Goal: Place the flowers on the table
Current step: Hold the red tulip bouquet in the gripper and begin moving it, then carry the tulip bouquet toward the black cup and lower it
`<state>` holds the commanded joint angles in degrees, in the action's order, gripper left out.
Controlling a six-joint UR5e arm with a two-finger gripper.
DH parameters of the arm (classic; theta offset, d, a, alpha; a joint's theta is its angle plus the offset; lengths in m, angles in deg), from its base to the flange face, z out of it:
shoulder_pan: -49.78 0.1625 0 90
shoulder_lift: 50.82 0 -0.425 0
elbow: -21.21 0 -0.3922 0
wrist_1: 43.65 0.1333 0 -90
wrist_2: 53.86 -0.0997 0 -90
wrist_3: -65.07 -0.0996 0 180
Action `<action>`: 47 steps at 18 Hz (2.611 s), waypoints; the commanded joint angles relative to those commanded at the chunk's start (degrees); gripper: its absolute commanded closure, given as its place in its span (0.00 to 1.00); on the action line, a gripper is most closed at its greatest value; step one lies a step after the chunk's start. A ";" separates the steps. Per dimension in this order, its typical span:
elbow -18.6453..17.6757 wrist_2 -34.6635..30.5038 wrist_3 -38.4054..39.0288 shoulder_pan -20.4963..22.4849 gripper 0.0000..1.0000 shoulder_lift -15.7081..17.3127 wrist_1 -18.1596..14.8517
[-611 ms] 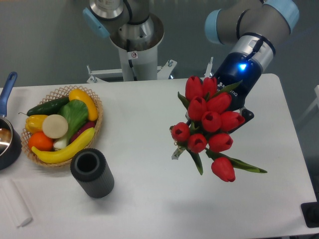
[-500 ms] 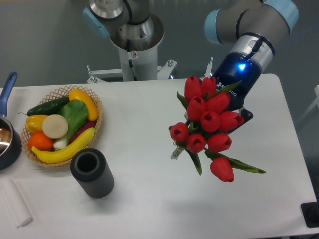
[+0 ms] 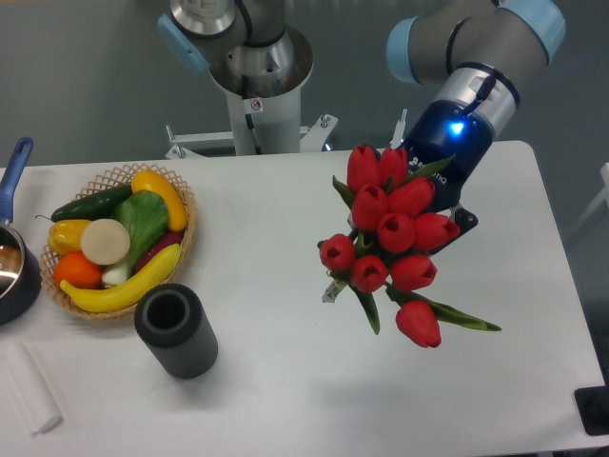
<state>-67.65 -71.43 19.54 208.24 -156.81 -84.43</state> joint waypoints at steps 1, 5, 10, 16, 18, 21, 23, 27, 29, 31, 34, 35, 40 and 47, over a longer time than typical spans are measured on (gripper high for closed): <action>0.00 -1.40 -0.18 0.00 0.50 0.18 0.00; -0.17 -10.35 -0.79 -0.18 0.50 1.93 0.00; -3.51 -18.80 -7.20 -0.44 0.50 3.96 0.00; -5.71 -29.69 -12.82 -4.29 0.51 4.05 -0.17; -7.64 -35.83 -15.98 -6.67 0.51 3.96 -0.18; -8.79 -43.58 -20.21 -10.01 0.51 2.82 -0.26; -8.35 -46.14 -20.48 -11.16 0.51 1.50 -0.26; -8.70 -50.53 -22.93 -12.65 0.51 0.36 -0.61; -8.96 -51.07 -23.38 -12.75 0.51 0.18 -1.32; -9.14 -52.03 -24.69 -13.01 0.51 -0.52 -1.93; -9.23 -57.21 -26.71 -14.49 0.51 -1.66 -3.60; -9.58 -58.18 -26.89 -14.85 0.51 -1.84 -3.86; -10.81 -58.98 -27.16 -15.38 0.51 -3.51 -3.95; -11.16 -58.63 -26.98 -16.52 0.49 -6.41 -4.13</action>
<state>-78.81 -130.06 -7.44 191.72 -163.23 -88.56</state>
